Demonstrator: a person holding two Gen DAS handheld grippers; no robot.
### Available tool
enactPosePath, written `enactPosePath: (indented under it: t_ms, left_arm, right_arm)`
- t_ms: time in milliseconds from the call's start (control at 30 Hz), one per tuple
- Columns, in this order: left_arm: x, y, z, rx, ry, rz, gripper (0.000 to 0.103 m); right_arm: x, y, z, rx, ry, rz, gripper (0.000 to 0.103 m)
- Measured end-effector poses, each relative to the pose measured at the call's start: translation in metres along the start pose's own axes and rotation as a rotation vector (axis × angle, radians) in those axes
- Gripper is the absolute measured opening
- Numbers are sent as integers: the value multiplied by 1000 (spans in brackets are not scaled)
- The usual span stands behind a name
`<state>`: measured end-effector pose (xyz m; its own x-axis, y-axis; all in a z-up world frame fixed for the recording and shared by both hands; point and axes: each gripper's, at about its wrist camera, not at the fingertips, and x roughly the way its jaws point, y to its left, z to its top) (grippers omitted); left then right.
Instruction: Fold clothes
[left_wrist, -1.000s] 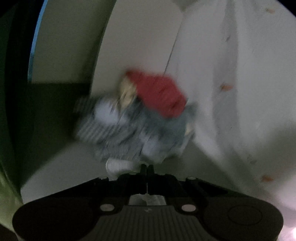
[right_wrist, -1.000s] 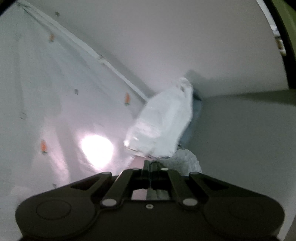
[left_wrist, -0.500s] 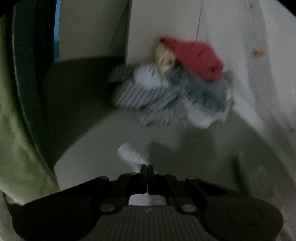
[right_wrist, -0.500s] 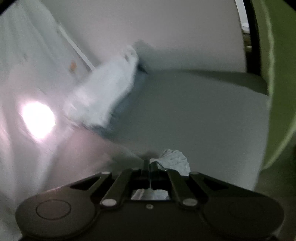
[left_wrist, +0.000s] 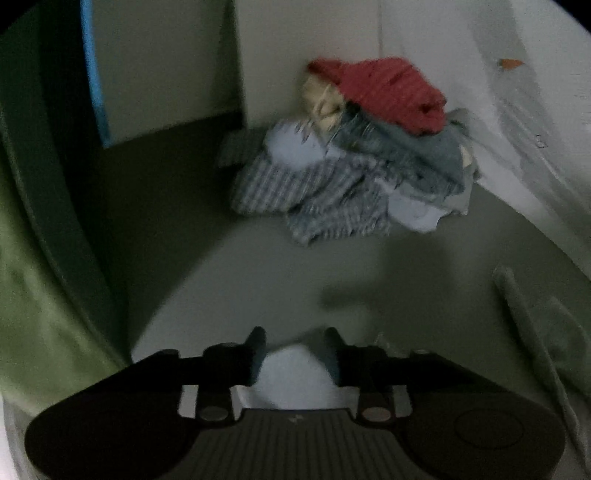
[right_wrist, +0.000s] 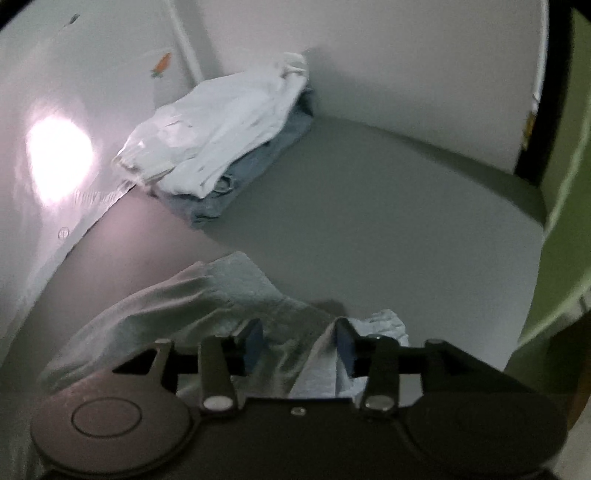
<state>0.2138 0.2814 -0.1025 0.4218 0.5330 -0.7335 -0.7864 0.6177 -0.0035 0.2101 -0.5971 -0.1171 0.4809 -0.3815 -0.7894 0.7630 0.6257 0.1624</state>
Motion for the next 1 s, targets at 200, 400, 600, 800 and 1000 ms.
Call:
enactPosePath:
  t_ms: [200, 400, 600, 800, 1000]
  left_arm:
    - [16, -20, 9, 78, 26, -73, 49]
    - [58, -47, -3, 137, 176, -192, 56]
    - [92, -65, -20, 86, 281, -176, 52]
    - [90, -64, -21, 8, 225, -156, 0]
    - [77, -63, 24, -38, 88, -163, 0]
  right_arm:
    - [-9, 26, 2, -150, -67, -70, 52]
    - [-3, 31, 1, -125, -45, -31, 57]
    - [13, 35, -7, -40, 23, 38, 57]
    - [18, 42, -9, -31, 29, 42, 57]
    - [27, 49, -2, -56, 26, 44, 57]
